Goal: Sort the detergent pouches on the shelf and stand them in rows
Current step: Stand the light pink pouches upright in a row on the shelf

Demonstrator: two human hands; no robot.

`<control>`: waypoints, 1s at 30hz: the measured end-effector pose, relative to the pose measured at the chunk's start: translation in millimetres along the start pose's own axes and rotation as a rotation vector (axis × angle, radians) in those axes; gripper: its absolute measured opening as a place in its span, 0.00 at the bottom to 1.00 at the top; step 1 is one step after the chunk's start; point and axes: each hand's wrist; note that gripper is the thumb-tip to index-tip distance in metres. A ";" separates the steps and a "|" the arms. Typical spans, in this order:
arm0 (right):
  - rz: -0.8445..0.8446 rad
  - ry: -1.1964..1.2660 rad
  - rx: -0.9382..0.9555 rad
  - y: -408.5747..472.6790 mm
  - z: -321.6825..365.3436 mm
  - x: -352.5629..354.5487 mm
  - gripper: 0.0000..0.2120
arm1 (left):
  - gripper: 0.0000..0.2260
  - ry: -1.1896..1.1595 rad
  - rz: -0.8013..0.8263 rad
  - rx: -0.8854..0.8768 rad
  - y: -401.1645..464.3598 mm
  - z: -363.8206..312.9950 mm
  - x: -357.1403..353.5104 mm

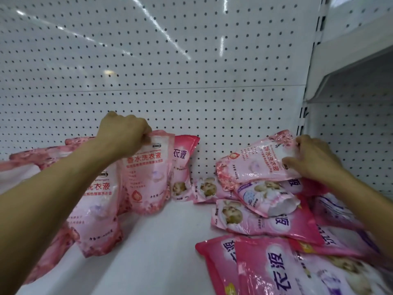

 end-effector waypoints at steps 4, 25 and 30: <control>0.172 0.493 -0.204 -6.7 1.0 5.8 0.15 | 0.10 0.101 0.131 0.048 6.4 2.2 -18.1; 0.060 0.629 0.713 -23.3 166.8 27.8 0.07 | 0.32 -0.772 0.026 -0.071 -43.5 -28.1 37.8; 0.141 0.796 0.781 -38.0 187.2 7.5 0.10 | 0.10 -0.508 0.097 0.022 -53.0 -13.3 32.3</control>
Point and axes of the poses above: each hand's wrist, its own y-axis towards the middle knuckle, its own x-axis out of the back of the hand, z = x × y, and after that the axes turned 6 degrees about x, right-handed
